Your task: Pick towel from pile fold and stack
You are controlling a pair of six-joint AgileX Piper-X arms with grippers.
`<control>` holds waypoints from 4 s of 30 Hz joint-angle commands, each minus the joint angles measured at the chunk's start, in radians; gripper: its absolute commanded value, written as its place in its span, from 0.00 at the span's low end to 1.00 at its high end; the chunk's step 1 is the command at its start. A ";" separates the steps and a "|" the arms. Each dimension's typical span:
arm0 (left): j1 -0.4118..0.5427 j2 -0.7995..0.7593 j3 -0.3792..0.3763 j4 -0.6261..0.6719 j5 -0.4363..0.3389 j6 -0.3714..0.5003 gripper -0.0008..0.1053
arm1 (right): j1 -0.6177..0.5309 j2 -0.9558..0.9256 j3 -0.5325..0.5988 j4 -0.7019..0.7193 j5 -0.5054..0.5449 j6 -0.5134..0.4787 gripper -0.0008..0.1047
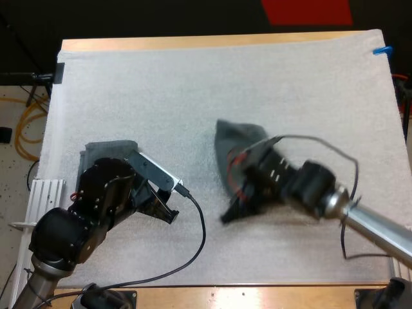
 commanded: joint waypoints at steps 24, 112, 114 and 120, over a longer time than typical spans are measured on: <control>0.001 -0.003 -0.002 0.001 -0.033 0.007 0.54 | 0.128 -0.011 -0.005 -0.053 0.065 0.077 0.69; -0.443 0.425 0.114 -0.109 0.157 0.178 0.54 | -0.522 0.150 0.372 -0.139 0.258 -0.008 0.01; -0.459 0.446 0.114 -0.107 0.157 0.170 0.53 | -0.522 0.150 0.372 -0.139 0.258 -0.008 0.01; -0.552 0.453 0.114 -0.131 0.157 0.168 0.52 | -0.522 0.150 0.372 -0.139 0.258 -0.008 0.01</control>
